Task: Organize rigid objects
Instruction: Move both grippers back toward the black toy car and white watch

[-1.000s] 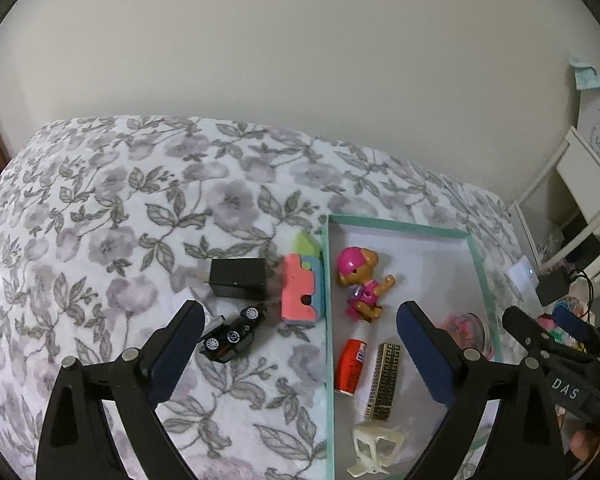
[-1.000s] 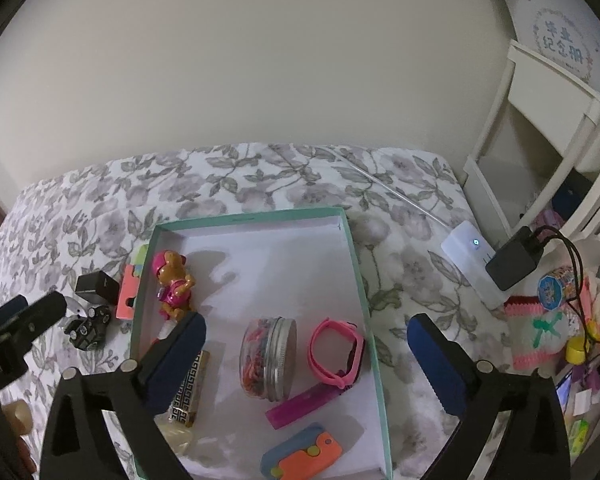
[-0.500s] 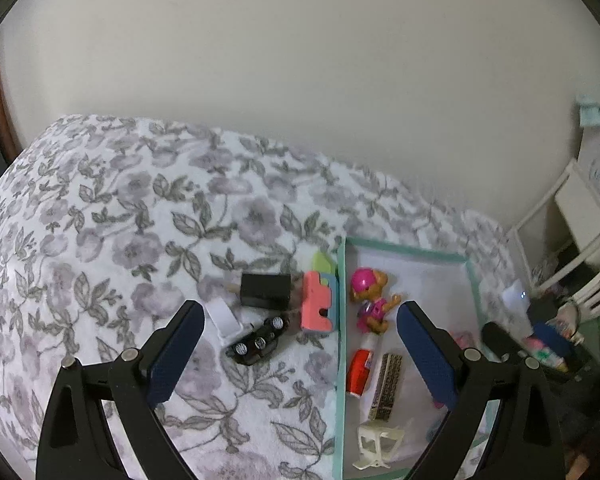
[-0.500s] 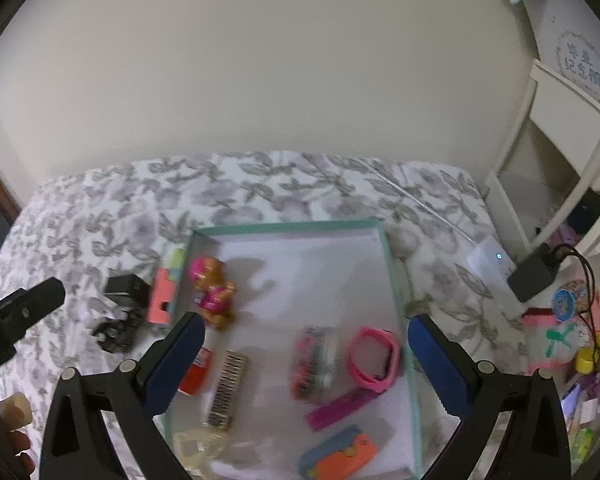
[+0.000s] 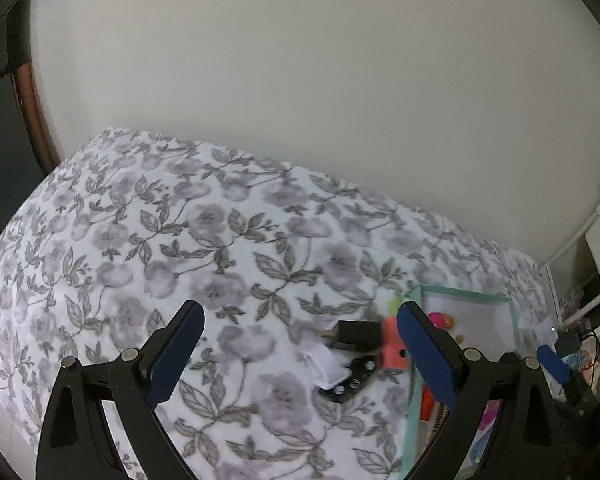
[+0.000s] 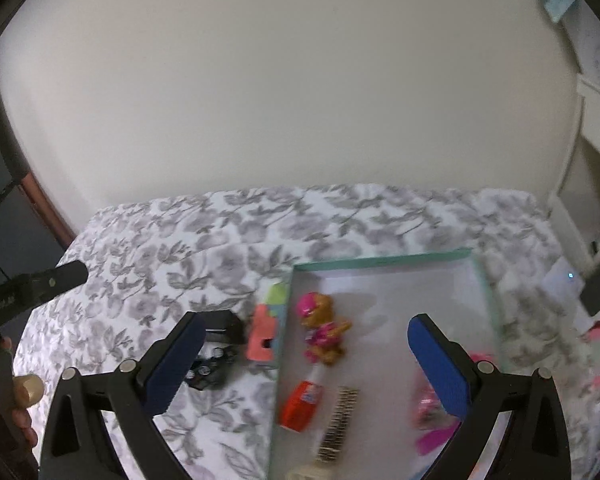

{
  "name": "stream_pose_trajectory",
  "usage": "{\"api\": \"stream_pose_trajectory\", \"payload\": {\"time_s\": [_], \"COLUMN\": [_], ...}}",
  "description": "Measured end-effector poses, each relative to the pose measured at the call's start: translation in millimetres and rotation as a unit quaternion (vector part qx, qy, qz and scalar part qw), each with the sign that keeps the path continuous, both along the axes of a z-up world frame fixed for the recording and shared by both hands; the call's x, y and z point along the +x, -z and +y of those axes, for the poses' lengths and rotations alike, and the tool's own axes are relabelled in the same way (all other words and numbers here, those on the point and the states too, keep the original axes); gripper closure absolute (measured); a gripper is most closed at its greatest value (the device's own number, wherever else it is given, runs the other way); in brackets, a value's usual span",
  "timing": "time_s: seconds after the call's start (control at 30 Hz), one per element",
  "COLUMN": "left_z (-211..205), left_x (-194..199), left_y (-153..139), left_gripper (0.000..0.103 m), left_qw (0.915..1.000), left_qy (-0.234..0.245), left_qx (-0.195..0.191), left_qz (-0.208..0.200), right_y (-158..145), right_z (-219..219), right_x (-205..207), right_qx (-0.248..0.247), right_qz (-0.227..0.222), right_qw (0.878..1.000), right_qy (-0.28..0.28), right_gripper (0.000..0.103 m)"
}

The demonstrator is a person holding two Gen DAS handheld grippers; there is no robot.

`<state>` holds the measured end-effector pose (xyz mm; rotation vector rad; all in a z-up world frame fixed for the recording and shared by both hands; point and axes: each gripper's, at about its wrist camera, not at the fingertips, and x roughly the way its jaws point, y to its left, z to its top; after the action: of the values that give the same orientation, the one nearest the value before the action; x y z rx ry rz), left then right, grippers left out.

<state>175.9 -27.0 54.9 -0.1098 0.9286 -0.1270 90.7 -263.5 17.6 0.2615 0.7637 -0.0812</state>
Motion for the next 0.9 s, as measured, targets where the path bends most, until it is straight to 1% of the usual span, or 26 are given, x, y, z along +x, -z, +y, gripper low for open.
{"api": "stream_pose_trajectory", "payload": {"time_s": [0.13, 0.3, 0.4, 0.5, 0.57, 0.7, 0.77, 0.8, 0.9], "left_z": [7, -3, -7, -8, -9, -13, -15, -15, -14], "left_x": [14, 24, 31, 37, 41, 43, 43, 43, 42], "left_y": [24, 62, 90, 107, 117, 125, 127, 128, 130], "left_gripper": [0.006, 0.006, 0.006, 0.009, 0.018, 0.026, 0.039, 0.041, 0.051], "left_qw": [0.9989, 0.9958, 0.9913, 0.9872, 0.9838, 0.9796, 0.979, 0.9788, 0.9778], "left_qy": [-0.004, 0.016, 0.021, 0.022, 0.025, 0.034, 0.038, 0.037, 0.038], "left_qx": [-0.018, -0.019, -0.032, -0.051, -0.067, -0.089, -0.088, -0.089, -0.096], "left_qz": [0.043, 0.088, 0.126, 0.149, 0.165, 0.177, 0.18, 0.181, 0.182], "right_y": [15, 42, 58, 72, 78, 90, 94, 95, 97], "right_z": [24, 46, 54, 59, 60, 60, 61, 63, 67], "right_x": [13, 28, 37, 45, 49, 57, 59, 59, 60], "right_qx": [-0.001, 0.025, 0.035, 0.033, 0.033, 0.043, 0.043, 0.038, 0.047], "right_qz": [0.014, 0.043, 0.062, 0.078, 0.084, 0.094, 0.096, 0.095, 0.098], "right_qw": [1.0, 0.998, 0.996, 0.995, 0.994, 0.993, 0.992, 0.993, 0.991], "right_qy": [-0.02, -0.048, -0.053, -0.059, -0.061, -0.062, -0.063, -0.065, -0.074], "right_gripper": [0.009, 0.018, 0.023, 0.027, 0.03, 0.031, 0.032, 0.034, 0.035]}}
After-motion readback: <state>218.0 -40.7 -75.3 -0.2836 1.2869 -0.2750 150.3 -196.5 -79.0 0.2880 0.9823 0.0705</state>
